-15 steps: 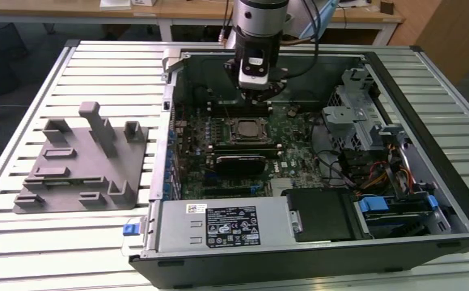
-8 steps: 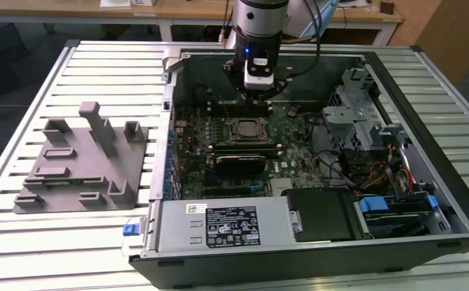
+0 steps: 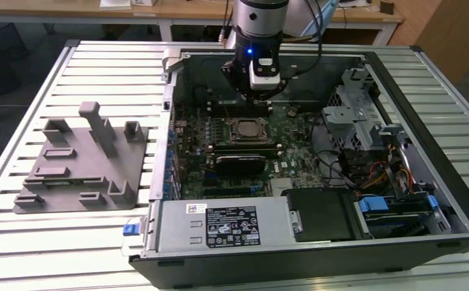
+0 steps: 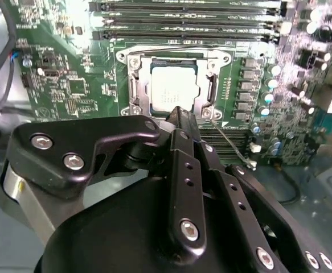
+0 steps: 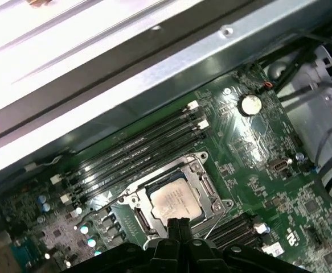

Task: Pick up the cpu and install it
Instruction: 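Install the first cpu locking lever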

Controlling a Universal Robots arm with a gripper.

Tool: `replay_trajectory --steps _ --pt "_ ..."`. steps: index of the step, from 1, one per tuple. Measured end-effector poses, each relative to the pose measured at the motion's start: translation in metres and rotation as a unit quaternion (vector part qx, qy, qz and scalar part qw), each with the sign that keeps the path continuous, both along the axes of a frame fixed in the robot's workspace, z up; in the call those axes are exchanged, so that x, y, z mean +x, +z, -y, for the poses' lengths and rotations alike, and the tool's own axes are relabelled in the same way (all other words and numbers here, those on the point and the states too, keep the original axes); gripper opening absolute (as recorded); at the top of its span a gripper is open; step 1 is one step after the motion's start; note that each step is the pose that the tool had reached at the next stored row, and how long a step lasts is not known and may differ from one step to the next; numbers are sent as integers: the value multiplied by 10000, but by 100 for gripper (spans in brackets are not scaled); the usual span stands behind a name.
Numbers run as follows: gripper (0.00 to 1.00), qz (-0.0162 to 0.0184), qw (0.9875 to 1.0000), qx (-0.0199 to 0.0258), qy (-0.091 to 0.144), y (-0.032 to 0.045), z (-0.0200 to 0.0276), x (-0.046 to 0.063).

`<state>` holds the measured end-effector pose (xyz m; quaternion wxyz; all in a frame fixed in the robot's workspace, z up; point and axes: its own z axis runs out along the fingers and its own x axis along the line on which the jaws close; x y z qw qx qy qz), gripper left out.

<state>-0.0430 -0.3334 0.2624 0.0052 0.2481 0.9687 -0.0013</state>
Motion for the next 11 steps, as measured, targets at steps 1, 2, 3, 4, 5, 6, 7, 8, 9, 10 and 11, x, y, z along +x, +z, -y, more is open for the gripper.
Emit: replay_trajectory --steps 1,2,3,4,5,6,7,8,9,10,11 --pt "11 0 10000 0 92 0 0 0" --pt "11 0 9998 0 178 -1 0 0" --pt "11 0 9996 0 268 -2 0 0" --pt "11 0 9994 0 357 -2 0 0" --pt "11 0 9990 0 450 -3 0 0" --pt "11 0 9985 0 539 -4 0 0" --pt "11 0 9980 0 630 -6 0 0" --pt "11 0 9974 0 716 -6 0 0" --pt "11 0 9967 0 814 -7 0 0" --pt "11 0 9959 0 904 -8 0 0" --pt "11 0 9951 0 993 -9 0 0"
